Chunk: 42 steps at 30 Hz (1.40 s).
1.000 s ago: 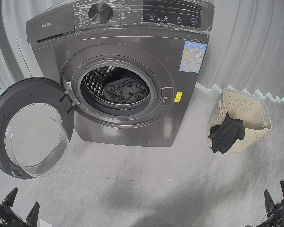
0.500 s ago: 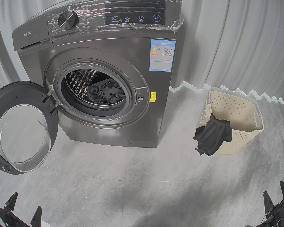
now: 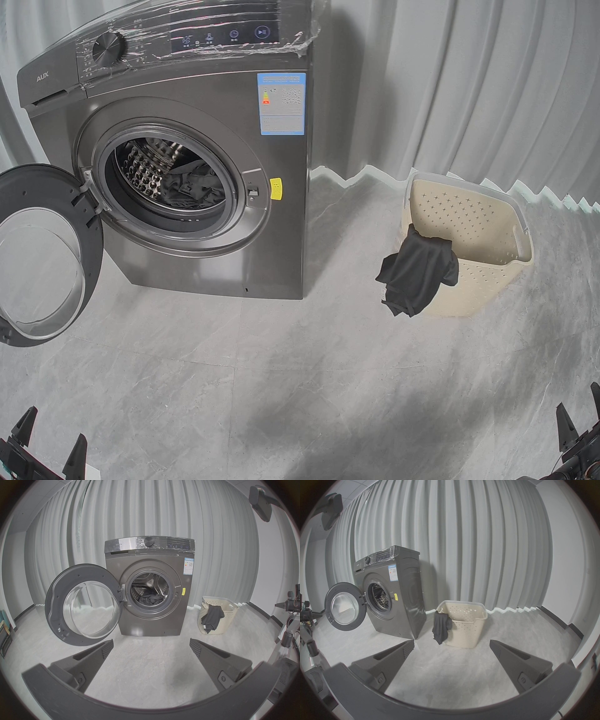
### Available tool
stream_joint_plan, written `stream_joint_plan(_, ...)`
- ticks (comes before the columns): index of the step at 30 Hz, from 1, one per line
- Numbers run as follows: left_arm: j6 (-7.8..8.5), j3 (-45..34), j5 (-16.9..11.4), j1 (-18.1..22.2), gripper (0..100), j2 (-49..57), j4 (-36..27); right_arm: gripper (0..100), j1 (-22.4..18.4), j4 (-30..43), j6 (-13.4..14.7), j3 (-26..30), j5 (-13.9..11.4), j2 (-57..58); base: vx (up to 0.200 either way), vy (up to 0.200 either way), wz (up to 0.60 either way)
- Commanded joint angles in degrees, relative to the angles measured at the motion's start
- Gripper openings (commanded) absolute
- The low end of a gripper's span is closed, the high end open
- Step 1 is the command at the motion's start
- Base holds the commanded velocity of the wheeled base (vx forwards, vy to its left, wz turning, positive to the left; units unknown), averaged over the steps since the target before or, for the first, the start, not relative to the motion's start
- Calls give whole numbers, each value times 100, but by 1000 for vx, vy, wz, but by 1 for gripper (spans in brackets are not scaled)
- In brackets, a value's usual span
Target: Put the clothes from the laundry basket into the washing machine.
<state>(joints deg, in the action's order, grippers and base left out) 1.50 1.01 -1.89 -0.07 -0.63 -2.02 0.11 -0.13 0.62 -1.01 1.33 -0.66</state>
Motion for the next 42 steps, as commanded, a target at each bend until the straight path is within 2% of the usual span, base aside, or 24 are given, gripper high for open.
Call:
stream_joint_plan(1,-1,-31,4,7,100,46,0,100,7,-4,-1,92,-1,66,0,0,0)
stream_joint_plan(12,8,-31,4,7,100,46,9,100,7,-4,-1,92,-1,66,0,0,0)
stream_joint_plan(33,-1,-31,4,7,100,46,9,100,-2,-4,-9,92,-10,66,200,0,0)
stream_joint_plan(42,-9,-40,4,7,100,46,9,100,-2,-4,-27,92,-27,66,0,0,-67)
